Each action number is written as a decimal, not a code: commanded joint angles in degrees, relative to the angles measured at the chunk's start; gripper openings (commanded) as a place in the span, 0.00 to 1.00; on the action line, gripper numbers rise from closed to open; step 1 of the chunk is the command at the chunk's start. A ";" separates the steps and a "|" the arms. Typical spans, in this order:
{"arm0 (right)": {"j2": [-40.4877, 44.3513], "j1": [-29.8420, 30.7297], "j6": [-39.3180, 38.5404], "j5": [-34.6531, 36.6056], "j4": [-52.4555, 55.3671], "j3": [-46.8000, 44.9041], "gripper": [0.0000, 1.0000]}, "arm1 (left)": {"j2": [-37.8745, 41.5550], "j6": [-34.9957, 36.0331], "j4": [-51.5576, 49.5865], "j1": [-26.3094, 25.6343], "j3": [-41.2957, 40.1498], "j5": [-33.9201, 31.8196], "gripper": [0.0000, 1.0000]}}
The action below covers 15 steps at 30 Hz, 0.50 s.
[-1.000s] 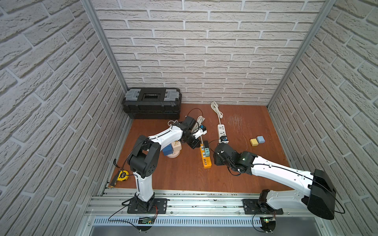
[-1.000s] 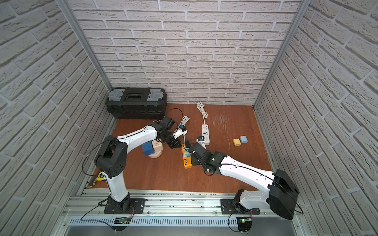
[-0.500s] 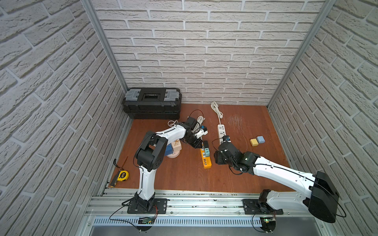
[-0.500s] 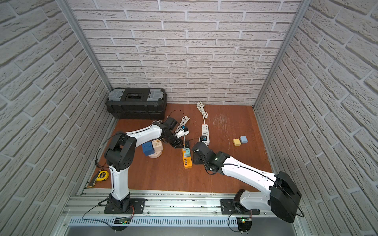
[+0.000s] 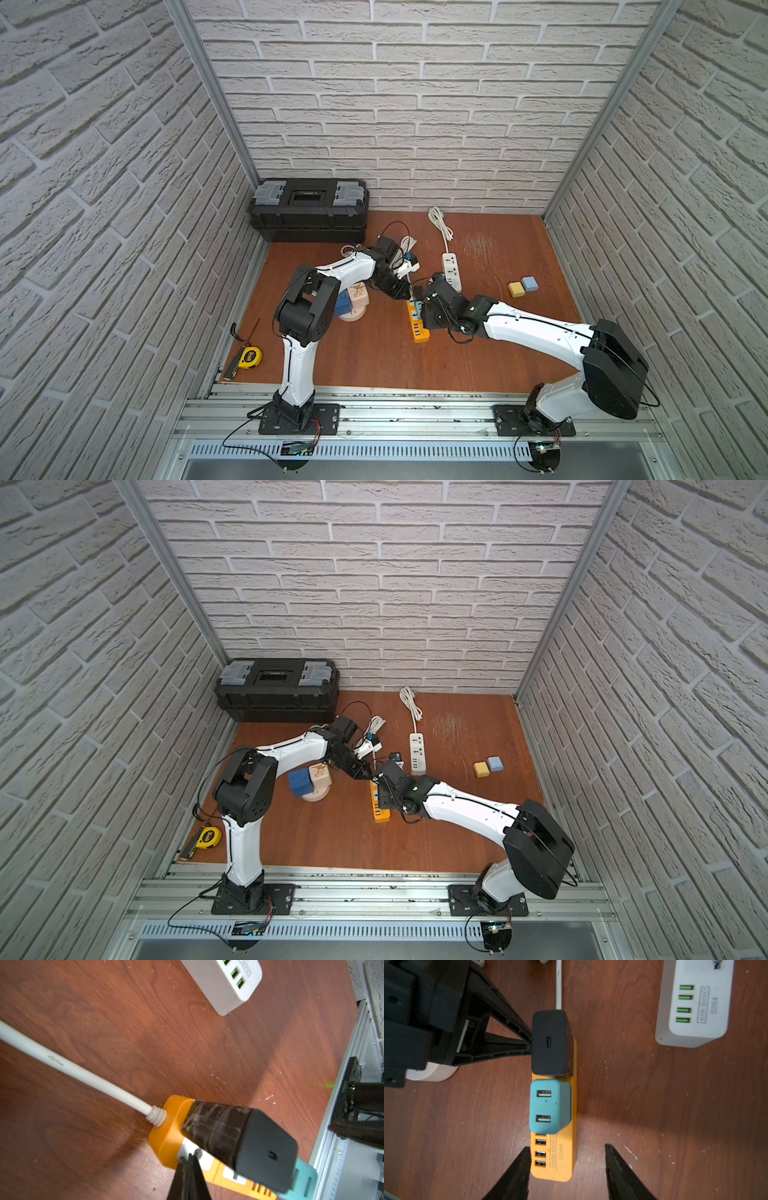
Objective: Pull the plug off the socket
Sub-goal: Remove the plug from the socket.
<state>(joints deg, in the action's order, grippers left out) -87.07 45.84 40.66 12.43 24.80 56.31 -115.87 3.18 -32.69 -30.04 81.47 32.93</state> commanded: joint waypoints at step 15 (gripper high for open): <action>-7.99 -2.77 -3.43 -1.52 -0.80 6.45 0.50 | -3.04 -0.52 -0.80 0.36 -0.09 -0.84 0.00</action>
<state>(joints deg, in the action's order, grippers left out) -94.17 43.75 38.11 10.94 24.99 61.23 -116.33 2.74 -32.29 -30.00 81.47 33.78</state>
